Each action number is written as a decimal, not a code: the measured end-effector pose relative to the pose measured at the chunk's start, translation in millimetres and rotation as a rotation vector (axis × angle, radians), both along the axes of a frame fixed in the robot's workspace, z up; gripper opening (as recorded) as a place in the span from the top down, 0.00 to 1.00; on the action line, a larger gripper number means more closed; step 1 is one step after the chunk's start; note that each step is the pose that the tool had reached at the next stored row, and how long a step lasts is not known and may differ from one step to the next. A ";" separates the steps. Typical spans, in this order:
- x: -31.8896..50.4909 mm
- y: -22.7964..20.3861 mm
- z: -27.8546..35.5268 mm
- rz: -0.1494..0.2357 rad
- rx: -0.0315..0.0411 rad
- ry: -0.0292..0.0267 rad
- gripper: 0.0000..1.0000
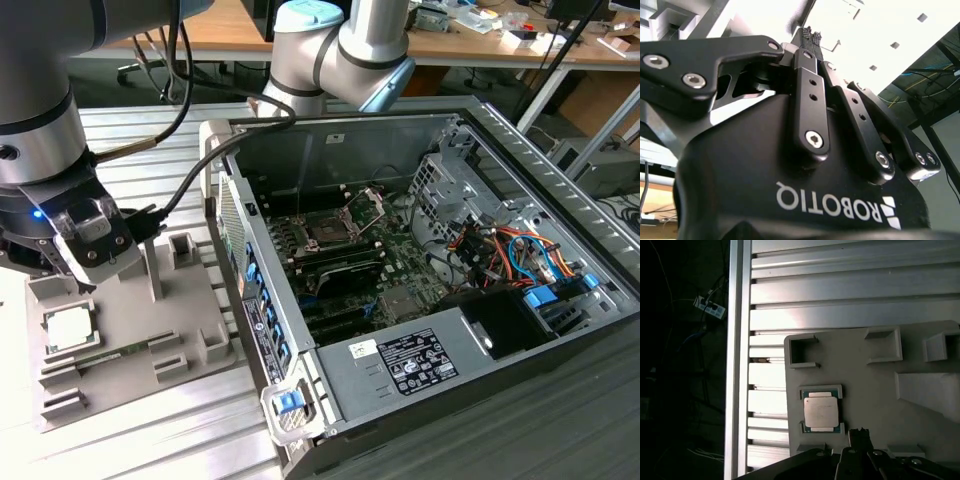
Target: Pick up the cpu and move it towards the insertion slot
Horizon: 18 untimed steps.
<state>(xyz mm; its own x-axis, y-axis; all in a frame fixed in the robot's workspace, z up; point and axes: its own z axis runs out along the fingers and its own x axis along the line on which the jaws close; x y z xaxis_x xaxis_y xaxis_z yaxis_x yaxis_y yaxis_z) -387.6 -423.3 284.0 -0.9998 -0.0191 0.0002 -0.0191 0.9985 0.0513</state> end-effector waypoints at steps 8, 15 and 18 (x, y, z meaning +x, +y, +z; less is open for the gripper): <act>-3.3 -2.6 -5.4 0.000 0.0000 0.0000 0.89; -4.1 -3.3 -7.0 0.000 0.0001 0.0000 0.89; -4.4 -3.7 -7.6 0.000 0.0000 0.0000 0.89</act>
<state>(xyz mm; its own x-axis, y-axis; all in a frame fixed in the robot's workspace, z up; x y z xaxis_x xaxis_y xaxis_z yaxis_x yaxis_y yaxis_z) -392.0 -426.9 276.4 -0.9998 -0.0190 0.0002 -0.0190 0.9985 0.0514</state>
